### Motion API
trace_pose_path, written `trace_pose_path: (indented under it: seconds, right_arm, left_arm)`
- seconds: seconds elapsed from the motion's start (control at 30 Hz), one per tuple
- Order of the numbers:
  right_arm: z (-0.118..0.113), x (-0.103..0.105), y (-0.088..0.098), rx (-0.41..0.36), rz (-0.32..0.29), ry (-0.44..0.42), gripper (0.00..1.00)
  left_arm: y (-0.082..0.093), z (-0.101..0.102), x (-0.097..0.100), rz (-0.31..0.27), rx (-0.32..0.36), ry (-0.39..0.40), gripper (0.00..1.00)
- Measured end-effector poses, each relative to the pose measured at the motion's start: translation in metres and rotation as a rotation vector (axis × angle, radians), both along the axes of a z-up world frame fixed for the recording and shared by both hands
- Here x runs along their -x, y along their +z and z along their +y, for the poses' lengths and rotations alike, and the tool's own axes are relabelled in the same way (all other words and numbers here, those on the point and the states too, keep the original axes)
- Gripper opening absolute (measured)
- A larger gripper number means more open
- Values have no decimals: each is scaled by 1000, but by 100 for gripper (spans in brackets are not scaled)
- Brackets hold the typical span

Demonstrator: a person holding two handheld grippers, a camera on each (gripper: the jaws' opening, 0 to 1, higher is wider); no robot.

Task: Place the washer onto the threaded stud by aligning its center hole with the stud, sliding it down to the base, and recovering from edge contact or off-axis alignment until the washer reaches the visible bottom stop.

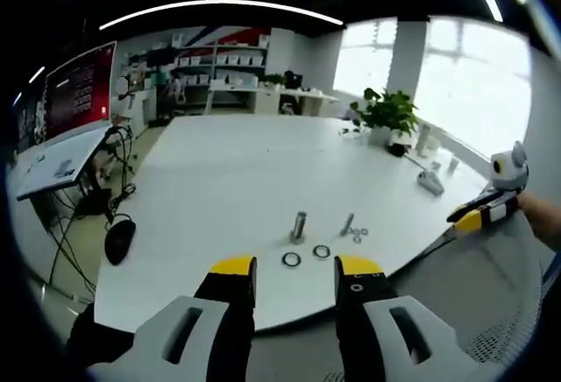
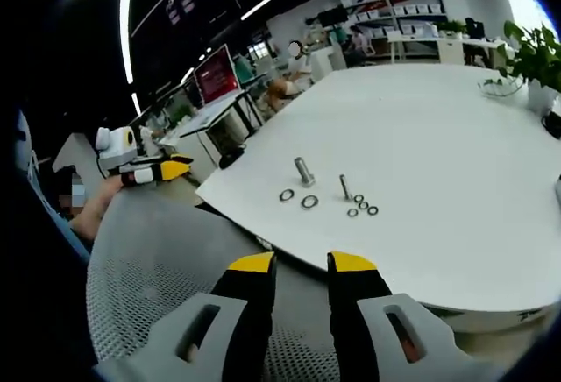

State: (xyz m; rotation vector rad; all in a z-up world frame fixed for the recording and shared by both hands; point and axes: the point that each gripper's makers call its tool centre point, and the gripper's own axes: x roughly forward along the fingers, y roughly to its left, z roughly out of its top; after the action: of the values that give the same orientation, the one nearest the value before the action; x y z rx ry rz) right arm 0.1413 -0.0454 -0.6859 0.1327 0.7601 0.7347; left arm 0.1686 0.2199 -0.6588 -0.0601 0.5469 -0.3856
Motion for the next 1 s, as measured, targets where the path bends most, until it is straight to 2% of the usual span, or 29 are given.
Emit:
trace_pose_path:
  seconds: [0.1, 0.33, 0.57, 0.63, 0.77, 1.0]
  right_arm:
    - [1, 1, 0, -2, 0, 5, 25]
    - [2, 3, -2, 7, 19, 29, 25]
    - [1, 0, 1, -10, -1, 11, 25]
    - [1, 0, 1, -9, -1, 10, 25]
    - [1, 0, 1, -13, -3, 16, 25]
    - [0, -3, 2, -16, -9, 12, 27]
  left_arm:
    - [3, 0, -1, -17, 6, 5, 33]
    - [1, 3, -1, -6, 13, 32, 32]
    - [1, 3, -1, -6, 19, 39, 32]
    - [-2, 4, 0, 13, 16, 41, 32]
    - [0, 5, -1, 5, 18, 48, 32]
    - [-5, 7, -1, 32, 10, 53, 31]
